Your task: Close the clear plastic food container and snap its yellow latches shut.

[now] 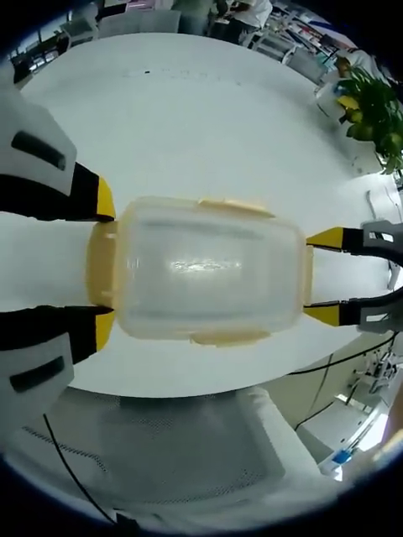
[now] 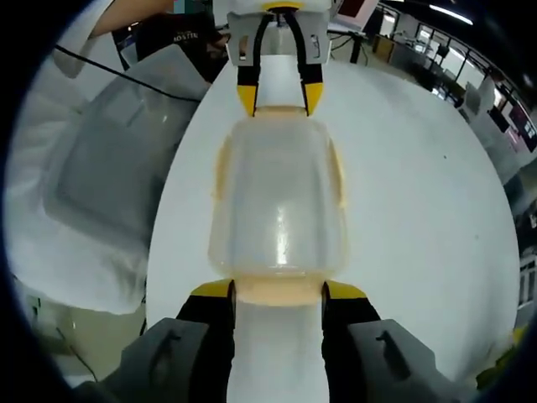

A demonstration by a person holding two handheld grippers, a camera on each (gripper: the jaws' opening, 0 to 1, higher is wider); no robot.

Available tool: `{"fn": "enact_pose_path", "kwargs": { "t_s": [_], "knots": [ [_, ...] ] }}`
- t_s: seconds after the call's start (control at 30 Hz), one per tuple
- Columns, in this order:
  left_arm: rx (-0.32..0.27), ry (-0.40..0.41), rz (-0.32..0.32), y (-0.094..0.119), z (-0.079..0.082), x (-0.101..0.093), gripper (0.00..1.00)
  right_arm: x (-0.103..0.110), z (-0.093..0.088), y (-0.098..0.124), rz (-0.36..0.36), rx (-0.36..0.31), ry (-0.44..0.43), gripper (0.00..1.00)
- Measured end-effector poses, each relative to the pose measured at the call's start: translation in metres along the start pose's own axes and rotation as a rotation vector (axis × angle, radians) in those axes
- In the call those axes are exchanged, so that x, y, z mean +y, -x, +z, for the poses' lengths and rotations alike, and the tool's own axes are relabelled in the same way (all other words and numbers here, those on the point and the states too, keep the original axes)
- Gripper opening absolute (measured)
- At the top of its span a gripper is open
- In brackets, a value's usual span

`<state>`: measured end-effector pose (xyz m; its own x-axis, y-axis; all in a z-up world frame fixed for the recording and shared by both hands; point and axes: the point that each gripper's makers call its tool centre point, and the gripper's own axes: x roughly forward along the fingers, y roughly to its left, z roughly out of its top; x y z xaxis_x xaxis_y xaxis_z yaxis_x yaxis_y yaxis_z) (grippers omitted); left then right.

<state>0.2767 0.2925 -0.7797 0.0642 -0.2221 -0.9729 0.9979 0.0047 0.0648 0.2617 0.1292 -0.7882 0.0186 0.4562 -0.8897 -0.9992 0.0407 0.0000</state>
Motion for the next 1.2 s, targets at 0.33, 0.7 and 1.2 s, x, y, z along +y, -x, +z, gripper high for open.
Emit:
{"fn": "enact_pose_path", "kwargs": {
  "t_s": [0.33,0.7,1.2],
  "knots": [
    [0.032,-0.005,-0.006,-0.007,-0.005,-0.001,0.31,0.0,-0.006,-0.001,0.03,-0.002,-0.041,0.36],
    [0.036,0.08,-0.022,-0.008,-0.017,-0.003,0.37,-0.001,-0.028,-0.004,0.028,0.043,-0.105,0.4],
    [0.056,0.802,-0.065,0.006,-0.047,-0.005,0.48,-0.03,-0.031,0.021,-0.092,-0.055,-0.417,0.4]
  ]
}}
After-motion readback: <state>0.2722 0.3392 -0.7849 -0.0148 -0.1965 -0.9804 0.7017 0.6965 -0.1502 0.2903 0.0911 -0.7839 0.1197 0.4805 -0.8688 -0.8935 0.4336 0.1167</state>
